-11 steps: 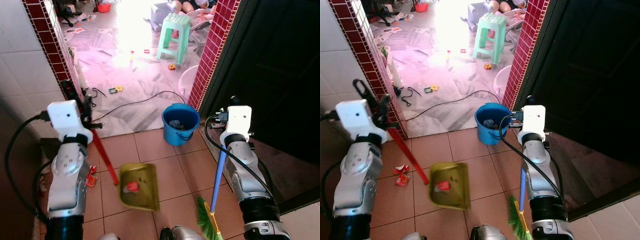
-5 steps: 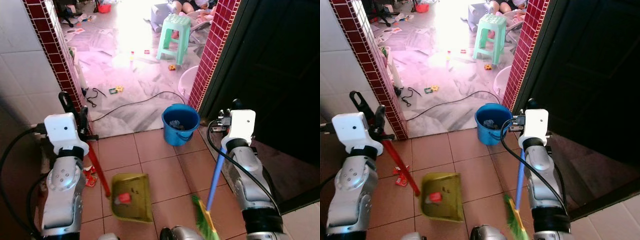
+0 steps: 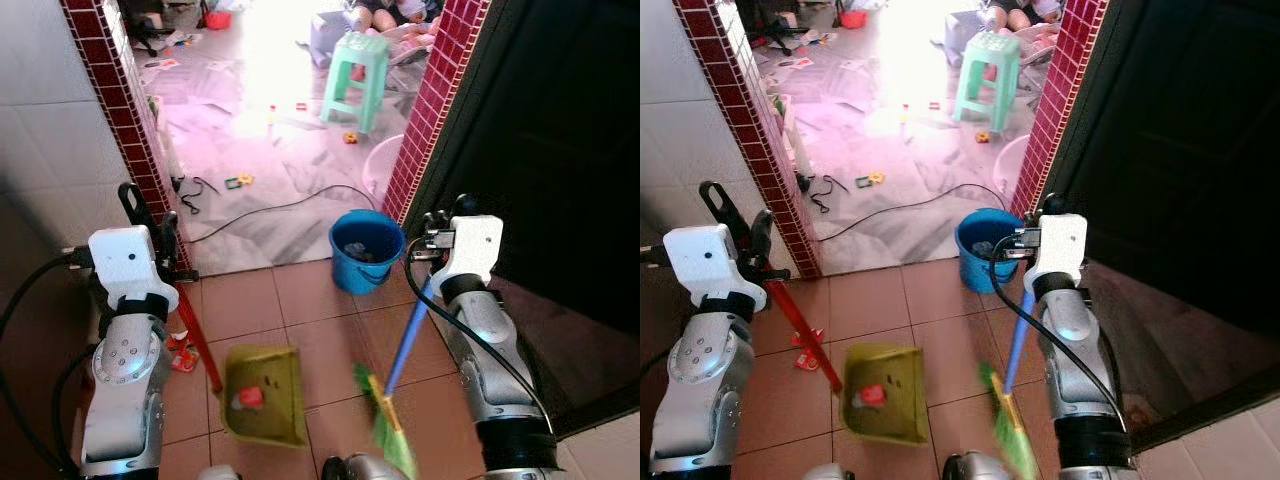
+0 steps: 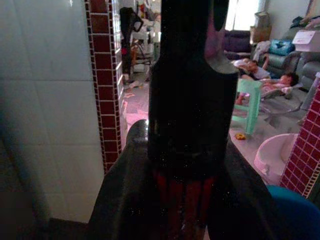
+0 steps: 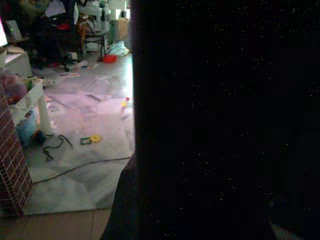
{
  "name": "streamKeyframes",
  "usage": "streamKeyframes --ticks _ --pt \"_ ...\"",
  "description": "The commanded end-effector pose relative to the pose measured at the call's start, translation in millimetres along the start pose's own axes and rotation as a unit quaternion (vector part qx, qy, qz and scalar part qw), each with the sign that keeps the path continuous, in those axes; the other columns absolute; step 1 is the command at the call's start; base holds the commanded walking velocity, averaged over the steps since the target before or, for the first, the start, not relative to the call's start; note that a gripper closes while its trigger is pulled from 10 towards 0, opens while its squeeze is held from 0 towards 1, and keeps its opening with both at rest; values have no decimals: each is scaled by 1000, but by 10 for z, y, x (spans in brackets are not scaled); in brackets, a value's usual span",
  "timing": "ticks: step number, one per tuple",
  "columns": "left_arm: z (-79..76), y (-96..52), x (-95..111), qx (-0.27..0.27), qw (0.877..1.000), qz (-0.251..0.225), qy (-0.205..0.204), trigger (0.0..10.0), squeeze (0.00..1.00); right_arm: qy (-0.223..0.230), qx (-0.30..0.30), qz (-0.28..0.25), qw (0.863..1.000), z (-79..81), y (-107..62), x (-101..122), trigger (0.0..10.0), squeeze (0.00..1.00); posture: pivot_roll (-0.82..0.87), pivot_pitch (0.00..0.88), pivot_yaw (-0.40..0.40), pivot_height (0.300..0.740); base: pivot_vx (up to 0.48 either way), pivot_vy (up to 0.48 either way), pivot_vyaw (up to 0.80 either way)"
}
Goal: Sweep floor
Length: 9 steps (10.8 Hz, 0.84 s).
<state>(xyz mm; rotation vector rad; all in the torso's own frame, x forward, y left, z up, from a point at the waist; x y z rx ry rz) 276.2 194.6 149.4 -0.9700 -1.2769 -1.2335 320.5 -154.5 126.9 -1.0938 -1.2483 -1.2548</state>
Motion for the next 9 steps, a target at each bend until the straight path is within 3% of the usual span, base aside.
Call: streamKeyframes --ticks 1,6,9 --pt "-23 36 193 -7 999 -40 -4 10000 0 -8 -1 -28 1000 -40 -6 131 10000 0 -11 0 -35 740 0 -360 0" --pt "-27 44 184 -6 999 -37 -7 10000 0 -12 4 -28 1000 -34 17 136 10000 0 -10 0 -40 740 0 -359 0" --pt "-17 48 186 4 999 -38 -15 10000 0 -13 4 -24 1000 -36 4 119 10000 0 -13 0 -41 740 0 0 0"
Point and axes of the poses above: a point about 5 cm out from each wrist's last joint towards the gripper, its own y axis pointing out of the wrist towards the gripper, its own x axis along the axis of the wrist's last joint, z = x × y, the point moved 2 cm from there along y, pointing out of the wrist towards the gripper, and after that the axes turned 5 degrees about y, right-handed, at the moved point
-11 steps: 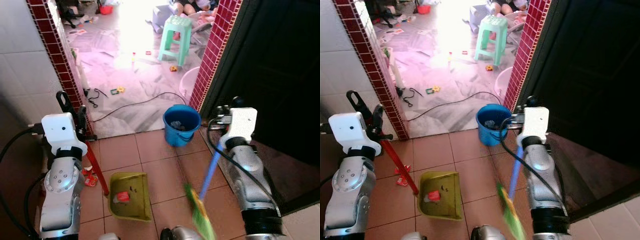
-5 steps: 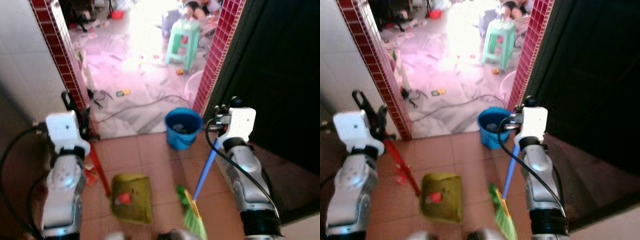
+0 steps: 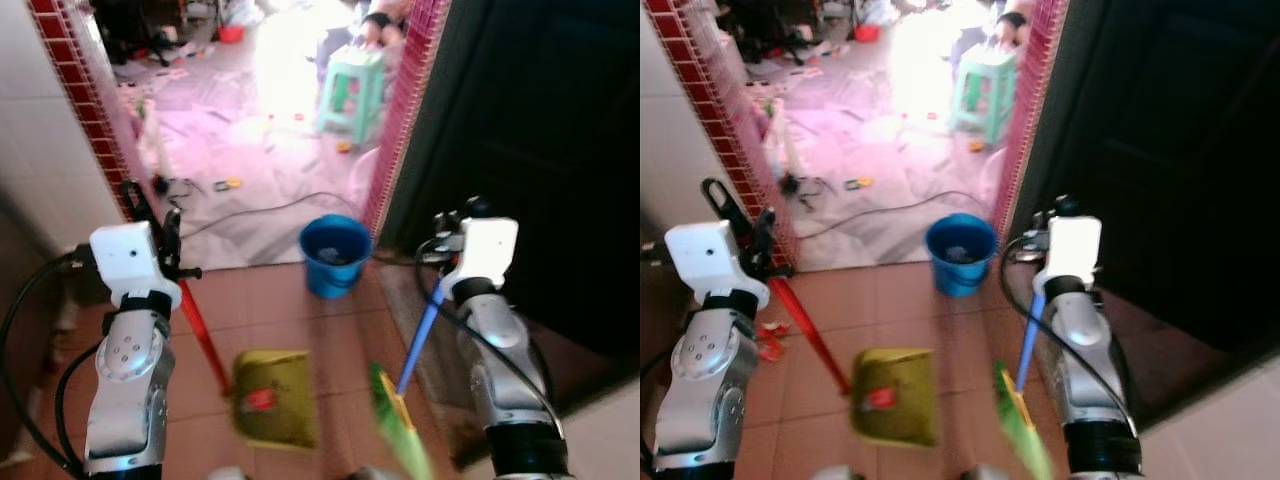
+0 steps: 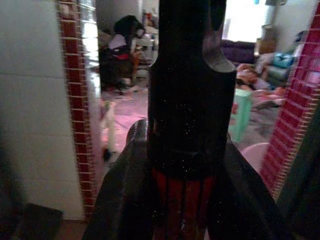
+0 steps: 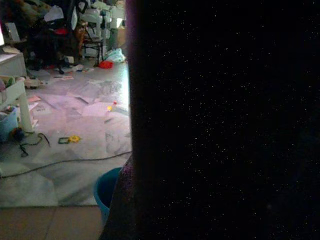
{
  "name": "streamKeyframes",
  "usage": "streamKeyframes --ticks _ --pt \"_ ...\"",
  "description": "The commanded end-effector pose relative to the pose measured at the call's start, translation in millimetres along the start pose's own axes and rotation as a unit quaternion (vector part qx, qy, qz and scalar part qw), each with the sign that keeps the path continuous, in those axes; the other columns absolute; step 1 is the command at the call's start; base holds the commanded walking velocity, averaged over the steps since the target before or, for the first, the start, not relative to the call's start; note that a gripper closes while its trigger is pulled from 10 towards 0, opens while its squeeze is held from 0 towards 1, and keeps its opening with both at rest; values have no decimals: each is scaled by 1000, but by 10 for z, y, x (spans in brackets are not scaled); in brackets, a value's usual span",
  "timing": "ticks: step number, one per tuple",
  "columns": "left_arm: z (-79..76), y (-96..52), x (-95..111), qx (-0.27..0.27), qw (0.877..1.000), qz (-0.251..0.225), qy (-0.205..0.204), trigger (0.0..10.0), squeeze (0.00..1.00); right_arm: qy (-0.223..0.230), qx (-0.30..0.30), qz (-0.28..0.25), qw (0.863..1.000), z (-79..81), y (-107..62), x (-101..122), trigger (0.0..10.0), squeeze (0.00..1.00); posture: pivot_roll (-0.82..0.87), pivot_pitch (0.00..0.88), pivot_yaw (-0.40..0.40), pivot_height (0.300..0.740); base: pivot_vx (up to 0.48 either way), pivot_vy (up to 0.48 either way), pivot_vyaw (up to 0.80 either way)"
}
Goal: Sweep floor
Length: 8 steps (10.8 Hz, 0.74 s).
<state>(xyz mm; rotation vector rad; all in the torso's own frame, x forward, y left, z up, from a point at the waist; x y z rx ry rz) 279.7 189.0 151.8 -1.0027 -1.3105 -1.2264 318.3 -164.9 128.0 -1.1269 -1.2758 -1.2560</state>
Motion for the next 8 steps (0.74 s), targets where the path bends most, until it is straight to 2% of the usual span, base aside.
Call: streamKeyframes --ticks 1,5,8 --pt "36 19 161 7 999 -35 6 10000 0 5 10 -20 1000 60 35 103 10000 0 -12 0 -44 740 0 0 0" --pt "70 53 203 9 999 -41 12 10000 0 6 8 -22 1000 82 65 109 10000 0 17 9 -32 740 0 0 0" --pt "87 59 255 21 998 -51 11 10000 0 3 16 -17 1000 91 63 89 10000 0 25 13 -54 740 0 0 0"
Point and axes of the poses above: a point about 5 cm out from each wrist's last joint towards the gripper, its own y axis pointing out of the wrist towards the gripper, its own x axis along the axis of the wrist's last joint, z = x × y, the point moved 2 cm from there along y, pointing out of the wrist towards the gripper, and after that the axes turned 5 degrees about y, right-handed, at the moved point
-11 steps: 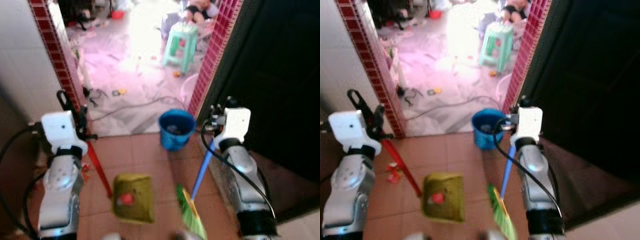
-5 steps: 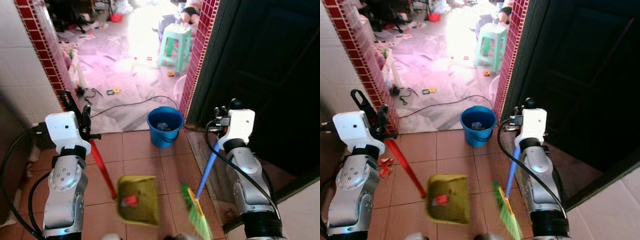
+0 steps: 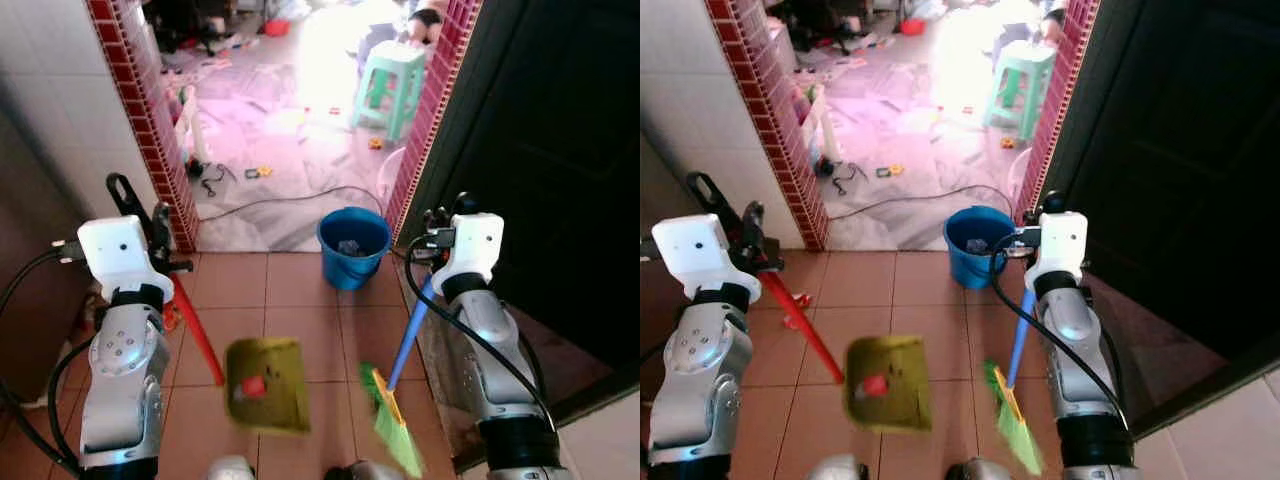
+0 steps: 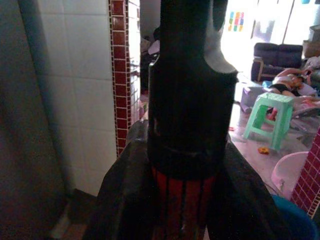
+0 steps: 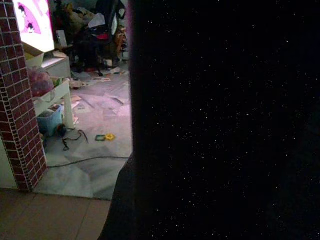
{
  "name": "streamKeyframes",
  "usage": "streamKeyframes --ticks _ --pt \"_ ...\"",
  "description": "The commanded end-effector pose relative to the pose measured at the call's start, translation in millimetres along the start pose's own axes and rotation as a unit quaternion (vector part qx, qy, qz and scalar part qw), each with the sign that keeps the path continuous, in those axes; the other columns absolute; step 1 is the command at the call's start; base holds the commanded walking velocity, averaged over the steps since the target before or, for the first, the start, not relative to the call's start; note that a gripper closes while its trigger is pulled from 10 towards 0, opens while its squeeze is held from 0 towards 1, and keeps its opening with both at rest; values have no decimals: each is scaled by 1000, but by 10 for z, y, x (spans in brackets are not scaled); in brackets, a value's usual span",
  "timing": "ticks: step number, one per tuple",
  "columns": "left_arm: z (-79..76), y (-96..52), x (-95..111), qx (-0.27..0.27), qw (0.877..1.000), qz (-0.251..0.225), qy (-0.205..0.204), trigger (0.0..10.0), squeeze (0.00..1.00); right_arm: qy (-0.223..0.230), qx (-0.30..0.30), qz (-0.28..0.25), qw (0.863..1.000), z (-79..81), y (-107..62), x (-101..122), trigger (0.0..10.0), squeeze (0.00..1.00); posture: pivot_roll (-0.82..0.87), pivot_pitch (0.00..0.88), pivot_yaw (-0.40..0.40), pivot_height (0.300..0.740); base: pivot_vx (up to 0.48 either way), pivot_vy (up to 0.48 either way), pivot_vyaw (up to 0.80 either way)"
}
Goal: Sweep floor
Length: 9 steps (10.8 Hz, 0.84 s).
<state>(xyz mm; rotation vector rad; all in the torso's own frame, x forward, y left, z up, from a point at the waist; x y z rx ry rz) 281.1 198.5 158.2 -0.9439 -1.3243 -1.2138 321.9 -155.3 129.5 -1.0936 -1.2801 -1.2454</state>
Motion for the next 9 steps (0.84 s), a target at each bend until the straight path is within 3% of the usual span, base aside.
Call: streamKeyframes --ticks 1,3,6,8,9 --pt "20 43 244 4 999 -48 -6 10000 0 -5 4 -17 1000 8 60 100 10000 0 27 15 -56 740 0 0 0" --pt "16 79 342 12 998 -63 -19 10000 0 -10 5 -16 1000 -22 60 98 10000 0 1 17 -76 740 0 0 0" --pt "39 205 654 34 992 -109 -48 10000 0 -19 -3 -15 1000 -71 35 98 10000 0 -35 2 -66 740 0 0 0" --pt "143 331 893 46 986 -148 -56 10000 0 -18 -3 -16 1000 -49 43 91 10000 0 -35 0 -62 740 0 0 0" --pt "177 349 912 52 985 -151 -57 10000 0 -18 -2 -16 1000 -49 55 90 10000 0 -28 0 -63 740 0 0 0"
Point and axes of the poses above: a point about 5 cm out from each wrist's last joint towards the gripper, its own y axis pointing out of the wrist towards the gripper, its own x axis along the axis of the wrist's last joint, z = x × y, the point moved 2 cm from there along y, pointing out of the wrist towards the gripper, and after that the axes turned 5 degrees about y, right-handed, at the moved point
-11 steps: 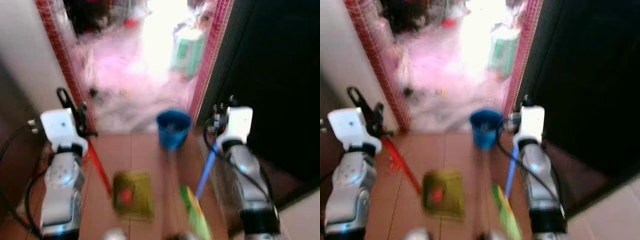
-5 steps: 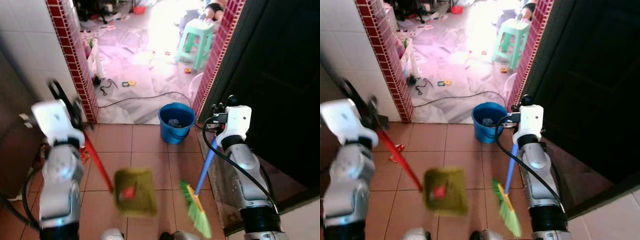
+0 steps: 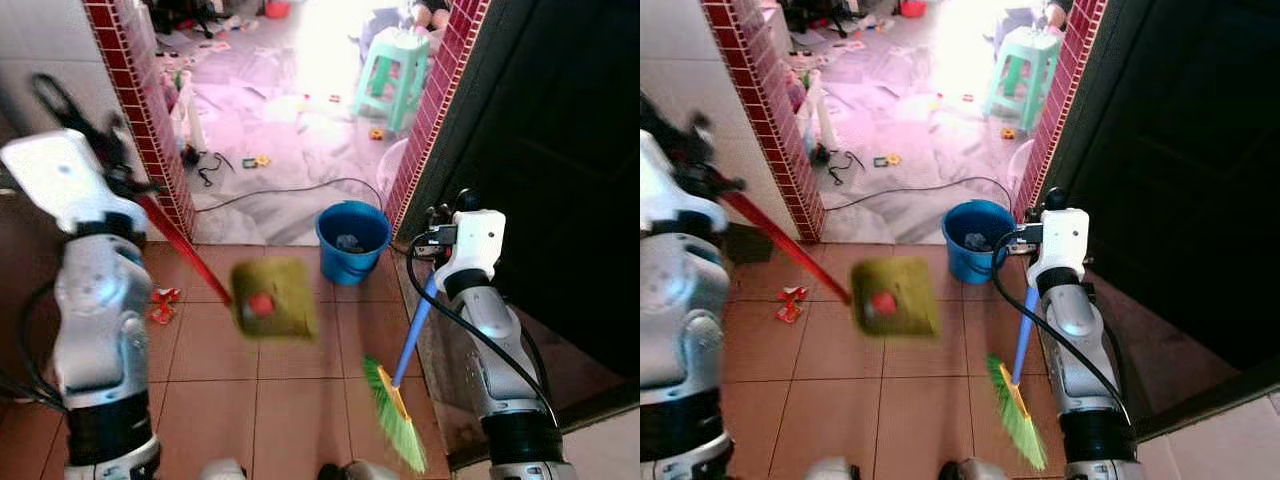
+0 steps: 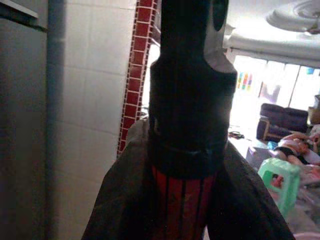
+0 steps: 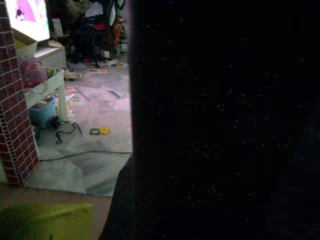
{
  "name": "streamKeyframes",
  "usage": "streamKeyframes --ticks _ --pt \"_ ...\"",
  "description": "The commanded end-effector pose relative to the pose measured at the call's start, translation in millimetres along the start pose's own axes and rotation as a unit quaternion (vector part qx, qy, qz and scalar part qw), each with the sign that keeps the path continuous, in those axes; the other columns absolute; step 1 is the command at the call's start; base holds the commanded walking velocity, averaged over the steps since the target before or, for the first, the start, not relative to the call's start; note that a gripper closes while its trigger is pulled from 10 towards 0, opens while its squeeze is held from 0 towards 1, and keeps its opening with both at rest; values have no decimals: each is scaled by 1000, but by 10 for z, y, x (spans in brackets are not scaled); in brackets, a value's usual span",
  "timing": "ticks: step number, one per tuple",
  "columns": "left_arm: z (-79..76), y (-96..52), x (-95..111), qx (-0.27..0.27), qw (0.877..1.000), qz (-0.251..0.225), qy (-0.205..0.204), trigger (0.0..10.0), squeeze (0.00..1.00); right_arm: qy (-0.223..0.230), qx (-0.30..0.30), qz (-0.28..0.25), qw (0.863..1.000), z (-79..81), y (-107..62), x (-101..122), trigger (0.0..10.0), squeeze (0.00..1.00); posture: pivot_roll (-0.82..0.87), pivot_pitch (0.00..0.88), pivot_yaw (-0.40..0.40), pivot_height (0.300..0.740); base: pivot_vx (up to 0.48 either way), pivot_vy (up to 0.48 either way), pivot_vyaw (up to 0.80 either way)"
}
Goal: Sweep floor
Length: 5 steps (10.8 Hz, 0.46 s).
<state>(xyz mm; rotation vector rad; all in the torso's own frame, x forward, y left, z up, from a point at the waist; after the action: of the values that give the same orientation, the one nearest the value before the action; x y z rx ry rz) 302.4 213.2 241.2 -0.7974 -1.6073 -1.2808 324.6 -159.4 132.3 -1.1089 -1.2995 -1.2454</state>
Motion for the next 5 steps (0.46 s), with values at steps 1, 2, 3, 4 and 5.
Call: streamKeyframes --ticks 1,2,3,4,5 --pt "-2 41 145 1 999 -31 -9 10000 0 -3 1 -11 1000 -10 36 57 10000 0 -26 0 -62 740 277 0 0" --pt "-16 50 152 -3 999 -33 -12 10000 0 4 -2 -8 1000 20 35 24 10000 0 -23 0 -55 740 364 0 0" --pt "-39 66 170 -7 999 -37 -16 10000 0 6 2 -9 1000 74 34 22 10000 0 -20 0 -55 740 420 0 0" --pt "-47 76 179 -10 999 -39 -17 10000 0 7 4 -11 1000 81 40 29 10000 0 -23 0 -52 740 469 0 0" --pt "-57 90 183 -14 999 -41 -21 10000 0 5 1 -10 1000 55 46 19 10000 0 -24 0 -56 740 480 0 0"
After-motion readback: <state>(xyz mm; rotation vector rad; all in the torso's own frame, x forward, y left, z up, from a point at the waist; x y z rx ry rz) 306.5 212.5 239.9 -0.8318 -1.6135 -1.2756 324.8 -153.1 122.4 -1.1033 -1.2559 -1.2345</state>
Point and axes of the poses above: a point about 5 cm out from each wrist's last joint towards the gripper, its own y axis pointing out of the wrist towards the gripper, its own x axis along the axis of the wrist's last joint, z = x × y, the point moved 2 cm from there along y, pointing out of the wrist towards the gripper, and after that the axes turned 5 degrees about y, right-handed, at the moved point
